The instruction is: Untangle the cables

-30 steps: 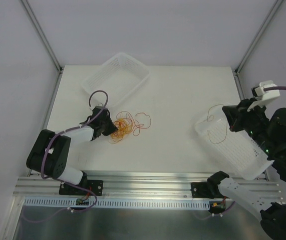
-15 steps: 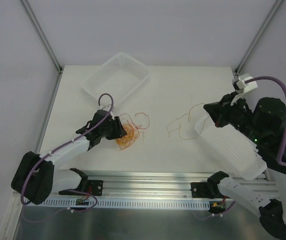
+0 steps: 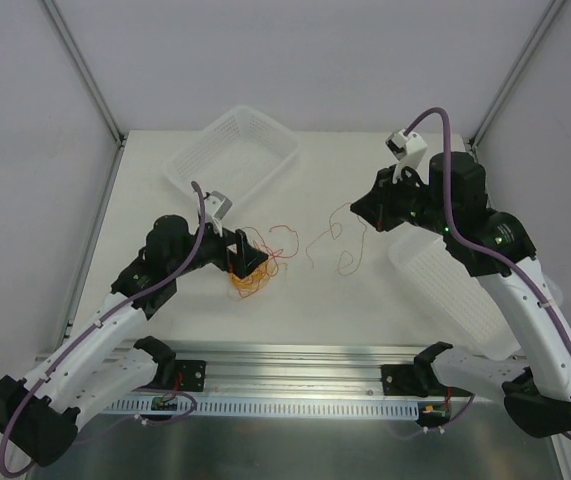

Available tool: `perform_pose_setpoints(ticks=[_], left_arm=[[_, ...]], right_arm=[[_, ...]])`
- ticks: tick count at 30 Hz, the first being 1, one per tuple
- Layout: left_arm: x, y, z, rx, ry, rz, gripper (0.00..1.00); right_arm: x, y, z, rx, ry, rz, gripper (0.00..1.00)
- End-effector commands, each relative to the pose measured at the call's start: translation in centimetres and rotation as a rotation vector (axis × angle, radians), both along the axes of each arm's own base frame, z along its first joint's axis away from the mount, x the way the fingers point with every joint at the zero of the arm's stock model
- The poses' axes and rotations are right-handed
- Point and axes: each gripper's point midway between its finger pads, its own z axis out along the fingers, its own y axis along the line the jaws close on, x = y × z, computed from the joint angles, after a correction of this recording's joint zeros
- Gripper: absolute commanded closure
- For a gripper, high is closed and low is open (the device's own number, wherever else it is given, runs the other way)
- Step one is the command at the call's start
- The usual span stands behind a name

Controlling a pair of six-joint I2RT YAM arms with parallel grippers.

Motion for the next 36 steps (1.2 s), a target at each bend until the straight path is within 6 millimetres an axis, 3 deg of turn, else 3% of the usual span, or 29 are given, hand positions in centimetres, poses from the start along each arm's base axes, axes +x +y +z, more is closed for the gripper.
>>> perform_pose_setpoints(ticks=[1, 9, 14, 19, 22, 26, 27, 29, 33, 36], left_arm=[[-0.7, -2.2, 4.5, -0.018, -0.144, -0.184, 0.01], [0.3, -6.5, 11.0, -0.097, -0.281, -0.319, 0.01], [0.3, -9.7, 13.2, -0.144, -0.292, -0.407, 0.07], [-0.1, -12.2, 13.5, -0.189, -0.242, -0.476, 0.13], [-0.2, -13.2, 13.4, -0.205, -0.217, -0.494, 0.22], [-0.1, -13.9, 13.8, -0.228, -0.188, -0.502, 0.61], [-0.1, -14.0, 14.1, -0.233, -0.188, -0.503, 0.81], [0.0, -14.2, 14.5, -0.241, -0.192, -0.505, 1.00], [0.3, -14.2, 15.9, -0.256, -0.213, -0.490, 1.00], [1.1, -14.2, 17.2, -0.269, -0.232, -0.451, 1.00]], right_arm=[[-0.1, 1.8, 3.0, 0.102, -0.063, 0.064, 0.99], [0.2, 3.8, 2.8, 0.117, -0.043, 0.119, 0.99], [0.1, 4.7, 2.6, 0.122, -0.033, 0.139, 0.99], [-0.1, 5.4, 2.3, 0.125, -0.026, 0.157, 0.99], [-0.2, 5.6, 2.1, 0.123, -0.020, 0.165, 0.99], [-0.5, 5.6, 1.8, 0.121, -0.017, 0.168, 1.00], [-0.5, 5.6, 1.7, 0.120, -0.016, 0.167, 0.99], [-0.6, 5.3, 1.7, 0.118, -0.024, 0.159, 0.99], [-0.3, 4.2, 1.6, 0.098, -0.050, 0.104, 0.96], [-0.2, 3.0, 1.9, 0.083, -0.093, 0.056, 0.77]])
